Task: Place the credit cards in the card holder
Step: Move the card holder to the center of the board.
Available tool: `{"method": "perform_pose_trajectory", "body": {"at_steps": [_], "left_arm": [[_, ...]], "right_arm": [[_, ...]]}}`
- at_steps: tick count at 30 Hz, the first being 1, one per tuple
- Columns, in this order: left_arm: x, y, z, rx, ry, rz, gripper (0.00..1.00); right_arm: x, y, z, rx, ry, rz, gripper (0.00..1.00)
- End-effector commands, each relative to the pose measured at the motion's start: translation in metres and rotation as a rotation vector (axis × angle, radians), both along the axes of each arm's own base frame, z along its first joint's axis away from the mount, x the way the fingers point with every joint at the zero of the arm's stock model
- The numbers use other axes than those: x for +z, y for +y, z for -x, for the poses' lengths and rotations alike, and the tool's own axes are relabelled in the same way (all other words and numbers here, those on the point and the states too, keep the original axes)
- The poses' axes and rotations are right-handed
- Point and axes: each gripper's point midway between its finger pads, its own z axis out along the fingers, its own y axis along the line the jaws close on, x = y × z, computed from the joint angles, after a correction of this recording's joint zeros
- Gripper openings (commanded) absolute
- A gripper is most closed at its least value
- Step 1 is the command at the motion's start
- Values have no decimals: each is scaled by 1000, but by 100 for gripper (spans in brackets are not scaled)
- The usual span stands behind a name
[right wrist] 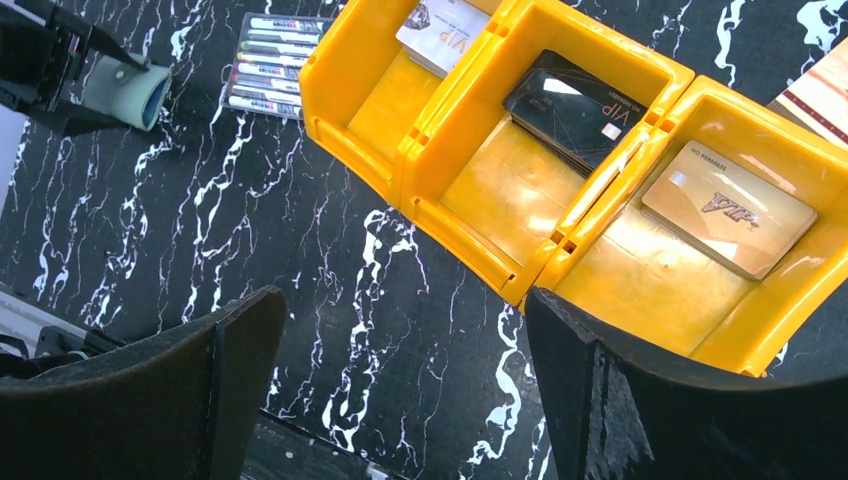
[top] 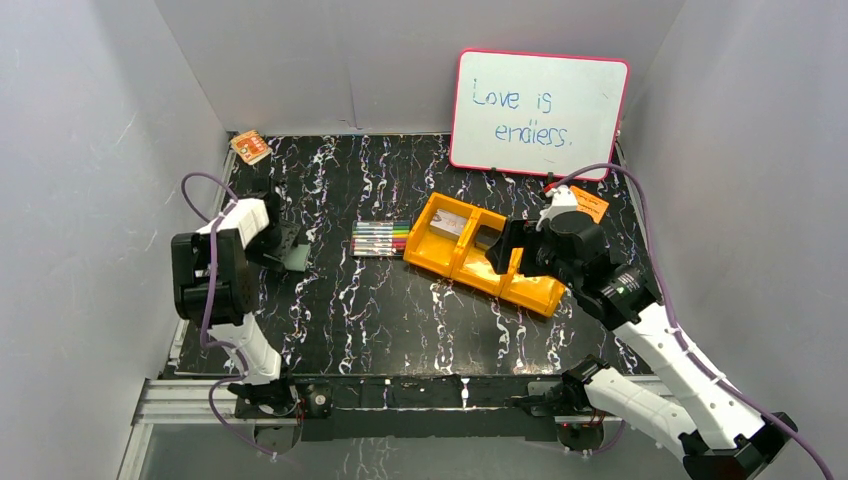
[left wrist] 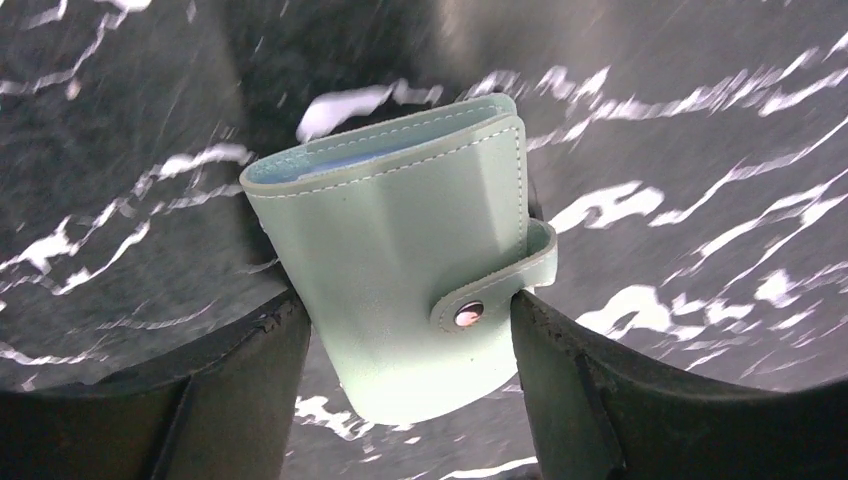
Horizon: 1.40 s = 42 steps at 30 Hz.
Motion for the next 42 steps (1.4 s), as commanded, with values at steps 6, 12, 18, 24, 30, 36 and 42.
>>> {"method": "perform_pose_trajectory", "body": {"at_steps": [6,12,18,24,30,36,42], "left_arm": [[-8,-83,131,-379,125,51,65],[4,-109,193,-553,37,42,61],[17,-111,194,-548,38,28,80],[56,-106,184,-515,-56,-1,93],[74,-87,180,-425,-102,-83,93],[56,-79,171,-310,-121,-6,85],[45,-63,157,-256,-112,10,70]], "right_arm": [[-5,-5,13,13,13,-3,98],[-23,2,29,89,86,0,97],[-24,17,34,168,127,-27,95],[-13,45,34,244,137,-62,93],[-16,91,37,280,131,-34,91],[-38,133,37,292,180,-47,86],[-49,147,39,287,203,-99,82]]}}
